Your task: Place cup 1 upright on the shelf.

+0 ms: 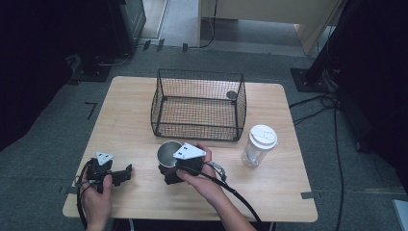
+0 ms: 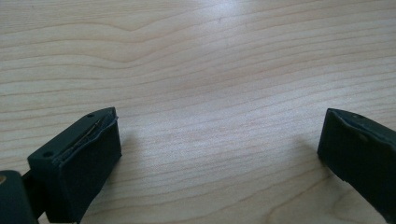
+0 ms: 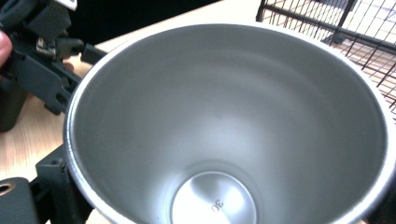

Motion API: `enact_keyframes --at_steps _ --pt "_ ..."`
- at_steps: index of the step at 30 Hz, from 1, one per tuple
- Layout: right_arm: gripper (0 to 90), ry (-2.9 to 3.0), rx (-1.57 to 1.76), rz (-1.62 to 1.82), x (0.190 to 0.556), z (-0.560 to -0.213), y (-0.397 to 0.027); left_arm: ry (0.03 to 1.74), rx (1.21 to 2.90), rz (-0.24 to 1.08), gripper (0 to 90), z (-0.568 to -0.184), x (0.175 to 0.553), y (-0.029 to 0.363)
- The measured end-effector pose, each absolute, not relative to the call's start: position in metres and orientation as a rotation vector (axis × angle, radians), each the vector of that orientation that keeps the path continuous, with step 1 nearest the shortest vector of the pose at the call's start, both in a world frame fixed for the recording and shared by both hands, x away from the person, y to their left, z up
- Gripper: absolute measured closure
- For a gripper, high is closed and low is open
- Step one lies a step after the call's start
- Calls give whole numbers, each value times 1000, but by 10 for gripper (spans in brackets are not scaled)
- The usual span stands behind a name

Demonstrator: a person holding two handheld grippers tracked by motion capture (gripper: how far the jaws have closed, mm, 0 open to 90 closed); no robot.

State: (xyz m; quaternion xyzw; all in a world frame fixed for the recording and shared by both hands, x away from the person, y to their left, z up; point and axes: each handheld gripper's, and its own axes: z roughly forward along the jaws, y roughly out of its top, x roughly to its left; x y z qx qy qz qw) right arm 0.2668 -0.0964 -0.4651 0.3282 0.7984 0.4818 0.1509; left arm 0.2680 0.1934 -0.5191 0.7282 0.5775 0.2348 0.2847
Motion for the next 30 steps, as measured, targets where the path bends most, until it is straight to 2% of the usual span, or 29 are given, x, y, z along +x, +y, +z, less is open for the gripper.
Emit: enact_keyframes --at_steps 30 --pt "59 1982 937 1719 259 -492 -95 1544 1950 628 0 -519 268 194"
